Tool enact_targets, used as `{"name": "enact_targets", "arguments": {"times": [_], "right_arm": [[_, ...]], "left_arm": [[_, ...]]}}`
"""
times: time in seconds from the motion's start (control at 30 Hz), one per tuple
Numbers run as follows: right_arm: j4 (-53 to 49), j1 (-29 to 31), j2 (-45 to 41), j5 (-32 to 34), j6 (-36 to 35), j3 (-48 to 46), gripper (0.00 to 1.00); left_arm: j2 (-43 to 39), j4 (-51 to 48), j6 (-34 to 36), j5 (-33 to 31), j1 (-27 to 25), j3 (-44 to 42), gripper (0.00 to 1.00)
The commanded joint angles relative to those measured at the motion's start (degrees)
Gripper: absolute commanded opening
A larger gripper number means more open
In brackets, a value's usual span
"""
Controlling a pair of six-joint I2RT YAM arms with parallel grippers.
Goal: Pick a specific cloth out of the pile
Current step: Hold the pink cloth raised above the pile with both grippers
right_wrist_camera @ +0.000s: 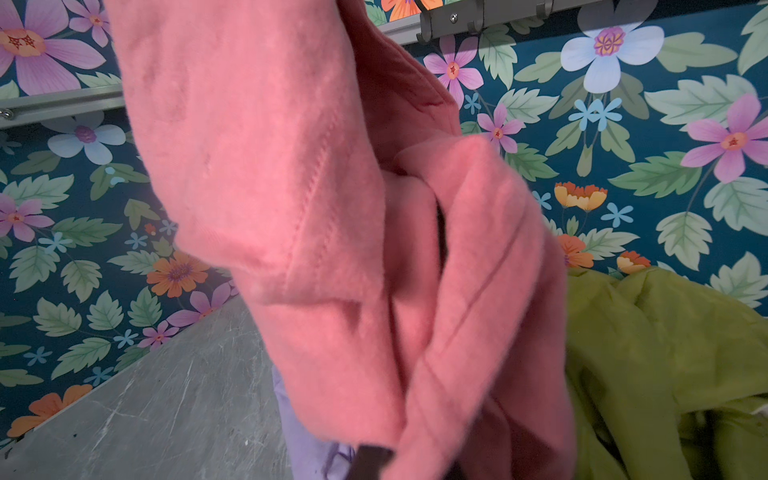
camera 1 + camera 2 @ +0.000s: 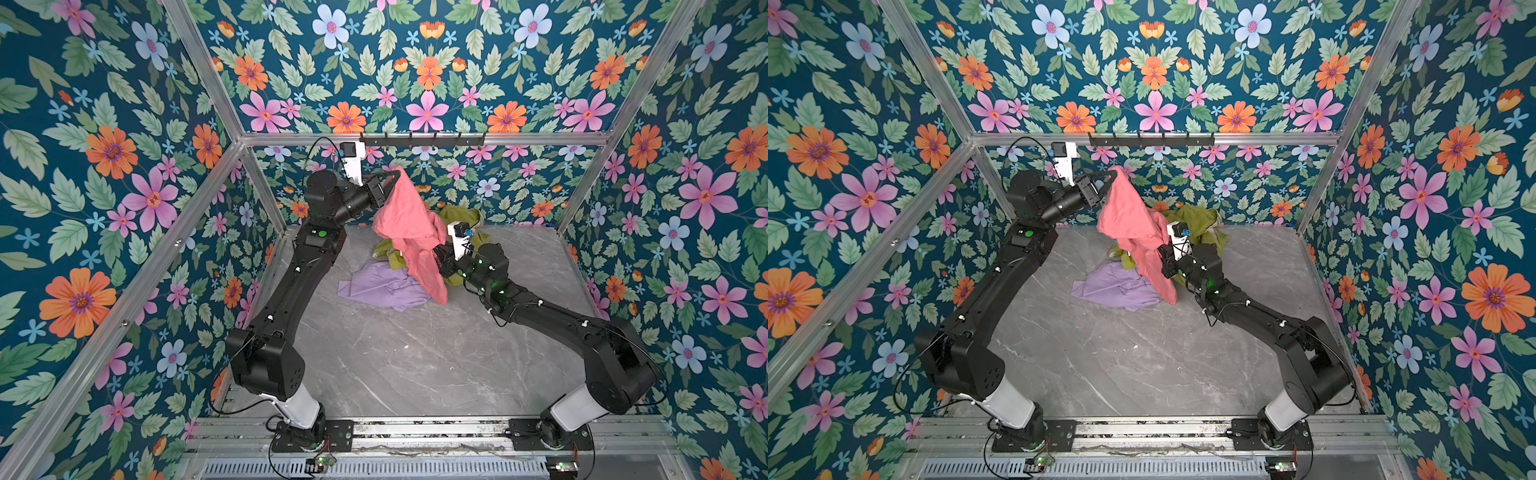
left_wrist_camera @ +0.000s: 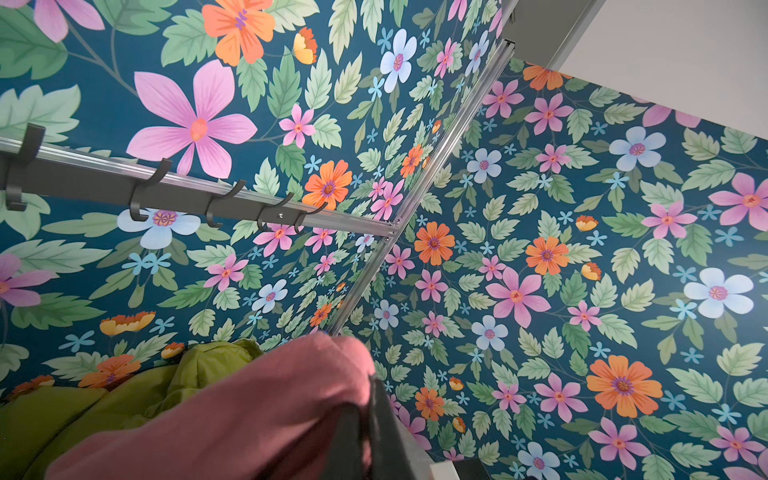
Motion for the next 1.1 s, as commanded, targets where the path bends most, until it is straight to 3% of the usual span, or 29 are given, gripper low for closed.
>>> {"name": "enact_targets", "arguments": {"times": [0.0,0.8,1.07], "right_arm": [[2.98,0.04,-1.02,-1.02,-0.64,0.48,0.0],[-1.89,0.04,-6.09,-1.9,-3.43,2.85,0.0],[-4.79,0.04,-8.86,-3.35,-3.58,3.29,0.0]], "left_arm": [[-0.83,2.79,0.67,-0.1,0.07,-0.27,0.0],[-3.27,3.85,0.8,-0.92,0.22,-3.11,0.0],[-4.36,-1.26,3.69,-1.71,0.31,-2.4,0.0]]}}
